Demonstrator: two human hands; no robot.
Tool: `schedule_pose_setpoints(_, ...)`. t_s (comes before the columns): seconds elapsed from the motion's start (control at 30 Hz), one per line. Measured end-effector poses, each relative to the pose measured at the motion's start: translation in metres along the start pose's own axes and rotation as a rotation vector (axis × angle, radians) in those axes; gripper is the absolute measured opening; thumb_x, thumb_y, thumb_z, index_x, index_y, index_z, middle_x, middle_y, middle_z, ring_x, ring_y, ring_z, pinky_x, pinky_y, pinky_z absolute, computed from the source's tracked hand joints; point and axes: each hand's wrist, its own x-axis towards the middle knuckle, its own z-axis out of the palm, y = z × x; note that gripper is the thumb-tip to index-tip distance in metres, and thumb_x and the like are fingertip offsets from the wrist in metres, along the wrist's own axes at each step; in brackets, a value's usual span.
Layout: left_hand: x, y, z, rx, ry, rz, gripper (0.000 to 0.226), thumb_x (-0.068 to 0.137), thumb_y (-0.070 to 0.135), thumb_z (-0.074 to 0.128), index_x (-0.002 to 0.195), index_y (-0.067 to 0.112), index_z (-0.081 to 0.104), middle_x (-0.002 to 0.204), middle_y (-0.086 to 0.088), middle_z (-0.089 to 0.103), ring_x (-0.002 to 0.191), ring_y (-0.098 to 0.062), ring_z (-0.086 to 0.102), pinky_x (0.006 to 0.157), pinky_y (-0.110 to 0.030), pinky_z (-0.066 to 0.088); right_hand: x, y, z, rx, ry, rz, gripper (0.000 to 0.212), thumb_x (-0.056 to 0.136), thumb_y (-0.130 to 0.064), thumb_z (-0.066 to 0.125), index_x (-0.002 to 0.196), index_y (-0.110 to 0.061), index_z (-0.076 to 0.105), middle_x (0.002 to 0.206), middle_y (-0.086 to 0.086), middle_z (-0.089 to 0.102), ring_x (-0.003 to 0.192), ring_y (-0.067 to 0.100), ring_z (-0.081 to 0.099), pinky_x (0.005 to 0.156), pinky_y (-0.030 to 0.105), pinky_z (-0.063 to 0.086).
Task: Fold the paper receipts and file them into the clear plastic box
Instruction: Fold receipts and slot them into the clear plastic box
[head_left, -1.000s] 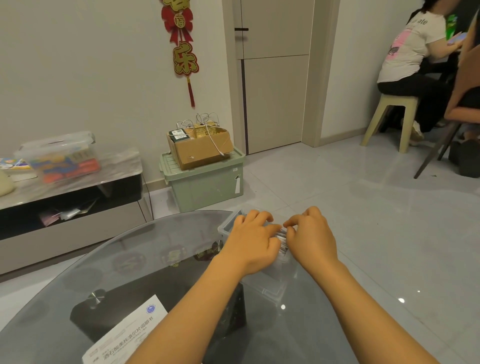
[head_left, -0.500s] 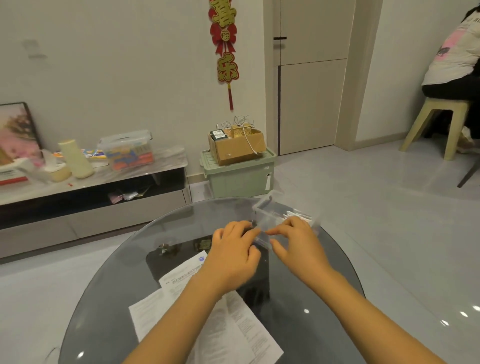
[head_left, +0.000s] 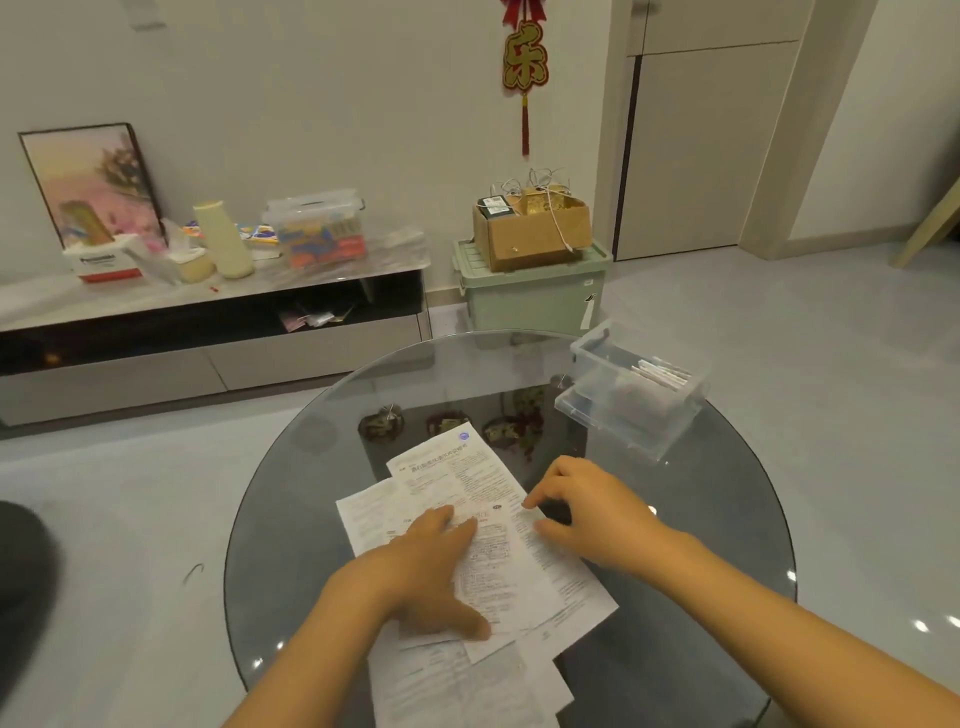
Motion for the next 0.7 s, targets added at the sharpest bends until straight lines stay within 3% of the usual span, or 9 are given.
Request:
schedule_pose_setpoints(0.13,0.011,-0.003,0.001,0.027,-0.045,0.021,0.119,0.067,0.067,0.068,0.148,0.033,-0.013,0.156,0.008,-0.021,0.146,-0.025,-0.006,0.117,-0.05,0.014,0.005,-0.004,0.0,-0.003,-0.173,-0.069,0.036,0.083,-0.047,0.063,0.116,-0.035,0.062,0.118,-0.014,0.05,0.109,0.004,0.043,0.095,0.028,0.043)
schedule_pose_setpoints(0.3,0.015,0.001,-0.006,-0.005,0.006,0.092,0.099,0.081,0.058,0.059,0.15,0.029,-0.006,0.158,0.002,-0.018,0.146,-0.018,-0.012,0.118,-0.042,0.003,0.013,-0.003,-0.003,0.001,-0.286,-0.163,0.05,0.074,-0.056,0.068,0.12,-0.038,0.058,0.127,-0.018,0.049,0.12,0.005,0.036,0.102,0.029,0.035)
schedule_pose_setpoints(0.43,0.012,-0.005,-0.014,-0.126,0.069,0.136,0.072,0.086,0.053,0.056,0.147,0.035,0.023,0.158,0.007,0.008,0.144,-0.014,0.011,0.114,-0.035,0.017,0.017,0.0,-0.003,-0.007,-0.33,-0.161,0.059,0.066,-0.065,0.069,0.119,-0.042,0.056,0.129,-0.018,0.049,0.121,0.006,0.036,0.104,0.031,0.035)
schedule_pose_setpoints(0.53,0.01,-0.011,-0.018,-0.233,0.151,0.167,0.043,0.088,0.046,0.057,0.129,0.038,0.048,0.143,0.012,0.037,0.123,-0.009,0.039,0.099,-0.023,0.031,0.018,0.001,-0.005,-0.027,-0.404,-0.124,0.068,0.059,-0.074,0.066,0.119,-0.047,0.052,0.129,-0.015,0.048,0.121,0.008,0.039,0.103,0.033,0.037)
schedule_pose_setpoints(0.6,0.01,-0.013,-0.019,-0.287,0.176,0.184,0.03,0.088,0.042,0.058,0.117,0.038,0.057,0.13,0.015,0.047,0.107,-0.005,0.043,0.091,-0.022,0.035,0.017,-0.002,-0.007,-0.061,-0.458,-0.126,0.064,0.063,-0.068,0.069,0.119,-0.044,0.052,0.129,-0.013,0.048,0.12,0.009,0.039,0.103,0.033,0.038)
schedule_pose_setpoints(0.7,0.014,-0.018,-0.017,-0.358,0.177,0.19,0.016,0.088,0.039,0.057,0.103,0.036,0.063,0.116,0.018,0.054,0.1,-0.002,0.048,0.088,-0.023,0.041,0.018,-0.008,-0.004,-0.071,-0.404,-0.162,0.027,0.076,-0.047,0.066,0.1,-0.038,0.06,0.12,-0.011,0.056,0.113,0.012,0.047,0.097,0.033,0.042)
